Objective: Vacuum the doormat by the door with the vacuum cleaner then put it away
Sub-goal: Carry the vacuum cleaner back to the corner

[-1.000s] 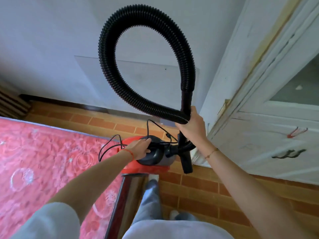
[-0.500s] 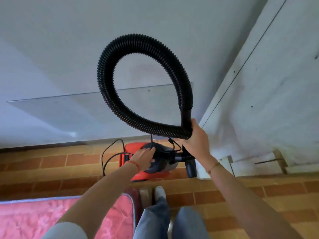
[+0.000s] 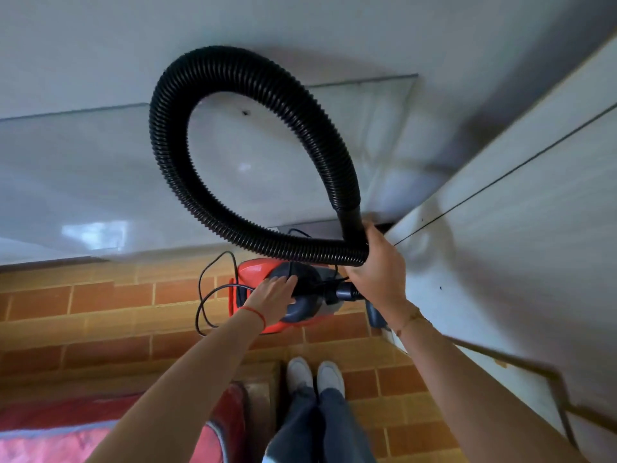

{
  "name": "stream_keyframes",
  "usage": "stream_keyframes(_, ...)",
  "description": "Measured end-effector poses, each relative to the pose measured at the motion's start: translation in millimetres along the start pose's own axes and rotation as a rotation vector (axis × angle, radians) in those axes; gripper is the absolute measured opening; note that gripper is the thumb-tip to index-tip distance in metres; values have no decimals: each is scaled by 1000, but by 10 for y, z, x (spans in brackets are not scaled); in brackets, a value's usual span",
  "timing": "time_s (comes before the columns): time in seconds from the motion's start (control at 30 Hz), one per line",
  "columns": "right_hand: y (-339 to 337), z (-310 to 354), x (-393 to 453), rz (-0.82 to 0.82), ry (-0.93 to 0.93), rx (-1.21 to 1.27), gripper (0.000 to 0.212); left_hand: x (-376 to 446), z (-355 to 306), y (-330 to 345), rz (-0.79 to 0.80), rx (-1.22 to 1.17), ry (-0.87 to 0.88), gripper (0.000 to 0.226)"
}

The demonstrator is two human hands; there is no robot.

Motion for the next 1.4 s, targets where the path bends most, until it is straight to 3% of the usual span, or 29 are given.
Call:
stream_keyframes(0.6,1626,-1296,255,126,44,61,20,1198,688,1535,42,46,15,32)
stream_keyframes(1.1,1936,-1363,161,-83,58,3,26,1536,877,1819,22,7,-26,34)
stream_keyframes(1.4,2068,-1429,347,-26,-27,-6,24,1648,760,1808,-9,-49,-75,27)
Point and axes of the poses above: each hand's wrist, its own x-axis towards the middle knuckle, its own y-axis out of the palm, z = x × y, the point moved 7 cm from there along x, towards the middle knuckle
